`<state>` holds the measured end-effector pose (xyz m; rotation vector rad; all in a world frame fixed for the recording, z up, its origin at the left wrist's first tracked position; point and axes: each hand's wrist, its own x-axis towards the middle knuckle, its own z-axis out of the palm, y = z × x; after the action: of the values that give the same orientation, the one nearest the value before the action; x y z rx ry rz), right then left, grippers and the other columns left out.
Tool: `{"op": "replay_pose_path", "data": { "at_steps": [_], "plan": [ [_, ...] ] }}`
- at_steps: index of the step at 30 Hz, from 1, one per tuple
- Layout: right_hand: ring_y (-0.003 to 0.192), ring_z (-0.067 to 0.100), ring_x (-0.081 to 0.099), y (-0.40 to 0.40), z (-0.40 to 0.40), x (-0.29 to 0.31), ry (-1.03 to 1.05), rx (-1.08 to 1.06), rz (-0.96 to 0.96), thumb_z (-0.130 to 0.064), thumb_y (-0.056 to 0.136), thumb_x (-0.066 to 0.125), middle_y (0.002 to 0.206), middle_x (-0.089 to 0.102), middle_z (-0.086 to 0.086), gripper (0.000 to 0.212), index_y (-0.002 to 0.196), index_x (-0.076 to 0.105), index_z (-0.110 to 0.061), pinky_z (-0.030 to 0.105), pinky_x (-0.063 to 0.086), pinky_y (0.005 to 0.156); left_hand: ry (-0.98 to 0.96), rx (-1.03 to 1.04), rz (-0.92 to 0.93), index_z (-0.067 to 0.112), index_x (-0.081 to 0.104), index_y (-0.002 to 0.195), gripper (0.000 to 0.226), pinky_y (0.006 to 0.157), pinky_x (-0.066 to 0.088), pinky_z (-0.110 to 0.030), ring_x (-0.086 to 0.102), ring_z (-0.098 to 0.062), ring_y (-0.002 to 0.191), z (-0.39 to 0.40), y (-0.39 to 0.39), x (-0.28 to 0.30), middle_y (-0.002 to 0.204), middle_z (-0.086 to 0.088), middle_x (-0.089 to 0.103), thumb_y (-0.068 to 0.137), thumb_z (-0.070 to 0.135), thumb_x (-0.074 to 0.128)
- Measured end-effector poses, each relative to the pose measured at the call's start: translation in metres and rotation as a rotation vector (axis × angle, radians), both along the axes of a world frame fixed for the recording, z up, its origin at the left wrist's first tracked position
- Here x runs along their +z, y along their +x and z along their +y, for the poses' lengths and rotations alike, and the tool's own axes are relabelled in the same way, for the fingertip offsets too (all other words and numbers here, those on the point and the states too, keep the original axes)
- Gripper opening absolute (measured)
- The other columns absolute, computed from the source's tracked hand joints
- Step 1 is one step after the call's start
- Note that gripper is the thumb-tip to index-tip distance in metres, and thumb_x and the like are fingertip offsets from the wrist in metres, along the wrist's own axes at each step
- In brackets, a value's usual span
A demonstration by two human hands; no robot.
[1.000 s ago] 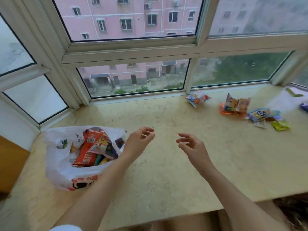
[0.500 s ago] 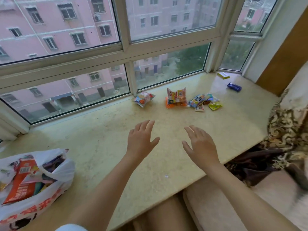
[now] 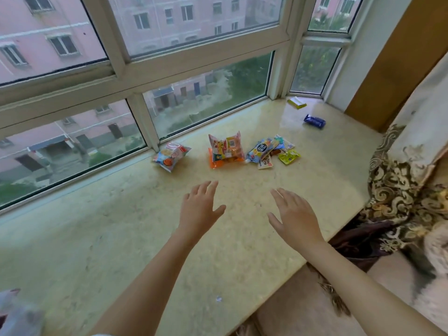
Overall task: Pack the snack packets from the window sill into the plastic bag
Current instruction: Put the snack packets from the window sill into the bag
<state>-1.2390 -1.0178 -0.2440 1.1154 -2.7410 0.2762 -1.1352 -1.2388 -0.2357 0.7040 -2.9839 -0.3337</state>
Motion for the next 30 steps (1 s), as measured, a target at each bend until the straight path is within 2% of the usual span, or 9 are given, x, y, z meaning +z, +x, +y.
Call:
{"op": "replay_pose_path", "data": {
  "at_steps": [8,13,19,23,30],
  "plan": [
    [0.111,0.029,0.06,-0.108,-0.029,-0.038,0.041,-0.019,0.02,-0.032,0.077,0.07,0.124,0.062,0.011,0.054,0.125,0.059,-0.01,0.047,0.05,0.091,0.053,-0.035,-0.055,0.025,0.027,0.149,0.071,0.109,0.03,-0.037,0.029,-0.02,0.139,-0.028,-0.115,-0.043,0.154,0.004,0.031,0.089,0.052,0.054],
    [0.11,0.029,0.061,-0.172,-0.051,-0.072,0.064,-0.028,0.036,-0.03,0.07,0.079,0.122,0.063,0.011,0.058,0.123,0.062,-0.011,0.047,0.05,0.09,0.043,-0.049,-0.053,0.025,0.025,0.15,0.072,0.108,0.029,-0.037,0.028,-0.019,0.14,-0.04,-0.175,-0.079,0.155,0.004,0.028,0.089,0.053,0.053],
    [0.111,0.029,0.06,-0.249,-0.073,-0.14,0.075,-0.02,0.016,-0.032,0.073,0.077,0.124,0.062,0.011,0.059,0.125,0.06,-0.011,0.046,0.05,0.09,0.033,-0.041,-0.01,0.027,0.021,0.151,0.073,0.111,0.025,-0.034,0.023,-0.018,0.142,-0.042,-0.247,-0.14,0.156,0.006,0.025,0.09,0.052,0.052],
    [0.11,0.029,0.061,-0.295,-0.071,-0.199,0.058,-0.002,0.029,-0.033,0.069,0.08,0.122,0.063,0.01,0.063,0.125,0.06,-0.011,0.045,0.051,0.088,0.03,-0.025,0.032,0.029,0.021,0.15,0.073,0.11,0.028,-0.033,0.025,-0.016,0.141,-0.032,-0.299,-0.196,0.154,0.007,0.028,0.089,0.052,0.053],
    [0.107,0.03,0.061,-0.379,-0.056,-0.3,0.092,0.029,0.06,-0.033,0.064,0.083,0.122,0.062,0.011,0.063,0.121,0.063,-0.013,0.044,0.052,0.084,-0.05,-0.032,0.069,0.022,0.019,0.151,0.075,0.108,0.03,-0.035,0.028,-0.02,0.14,-0.025,-0.399,-0.277,0.154,0.001,0.029,0.091,0.051,0.051]
  ]
}}
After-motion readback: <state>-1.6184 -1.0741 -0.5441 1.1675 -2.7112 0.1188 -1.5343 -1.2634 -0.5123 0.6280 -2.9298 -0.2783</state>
